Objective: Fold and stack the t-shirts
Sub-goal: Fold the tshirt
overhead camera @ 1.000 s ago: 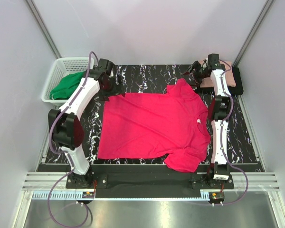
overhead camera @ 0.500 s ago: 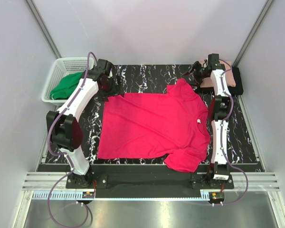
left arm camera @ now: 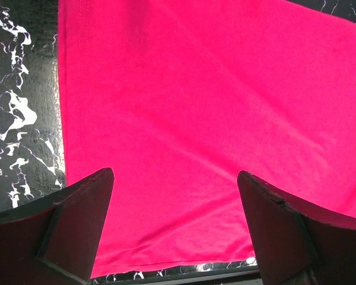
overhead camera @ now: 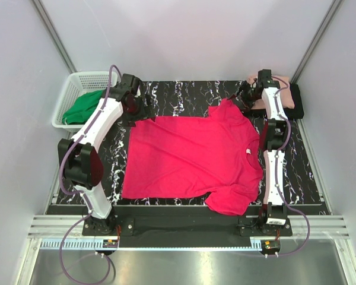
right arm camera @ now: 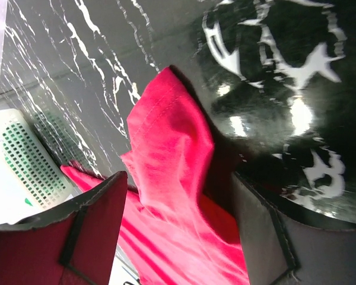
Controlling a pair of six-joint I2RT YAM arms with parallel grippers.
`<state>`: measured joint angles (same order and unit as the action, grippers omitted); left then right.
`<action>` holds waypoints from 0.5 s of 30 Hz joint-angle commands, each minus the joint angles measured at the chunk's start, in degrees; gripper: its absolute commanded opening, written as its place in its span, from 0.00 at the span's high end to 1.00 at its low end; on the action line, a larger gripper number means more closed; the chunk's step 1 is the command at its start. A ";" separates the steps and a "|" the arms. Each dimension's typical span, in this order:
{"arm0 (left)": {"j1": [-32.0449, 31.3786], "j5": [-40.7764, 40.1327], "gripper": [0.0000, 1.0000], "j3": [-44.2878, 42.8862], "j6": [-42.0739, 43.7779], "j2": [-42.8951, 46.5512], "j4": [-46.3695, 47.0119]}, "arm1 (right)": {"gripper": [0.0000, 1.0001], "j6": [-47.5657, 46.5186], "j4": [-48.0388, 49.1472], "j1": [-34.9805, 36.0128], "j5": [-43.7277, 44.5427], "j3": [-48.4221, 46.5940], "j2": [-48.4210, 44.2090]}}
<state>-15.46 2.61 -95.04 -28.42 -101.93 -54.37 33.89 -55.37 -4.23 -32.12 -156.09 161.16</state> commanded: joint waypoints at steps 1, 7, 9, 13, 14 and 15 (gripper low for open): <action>-0.09 0.20 0.10 0.03 0.48 2.09 1.11 | 0.24 -0.93 -1.40 1.85 0.65 -2.99 1.52; 0.00 -0.77 0.10 0.30 0.30 1.56 1.11 | 0.25 -1.72 -1.66 3.61 -1.46 -1.15 1.79; 0.00 -0.33 0.10 -0.49 0.13 1.30 1.11 | 0.26 -2.25 -2.02 3.88 -1.11 -0.27 1.35; 0.00 -0.06 0.10 -1.46 0.12 1.21 1.11 | 0.38 -2.16 -2.11 3.88 -0.66 0.35 1.08; 0.00 -0.06 0.10 -1.46 0.21 1.29 1.19 | 0.43 -2.16 -2.11 3.88 -0.58 0.35 1.17; 0.00 -0.15 0.10 -1.55 0.39 1.38 1.11 | 0.52 -2.07 -2.02 3.88 -0.49 0.18 1.00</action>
<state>-15.46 2.44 -94.48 -28.42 -101.93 -54.35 32.62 -56.07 -0.45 -33.01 -155.92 161.84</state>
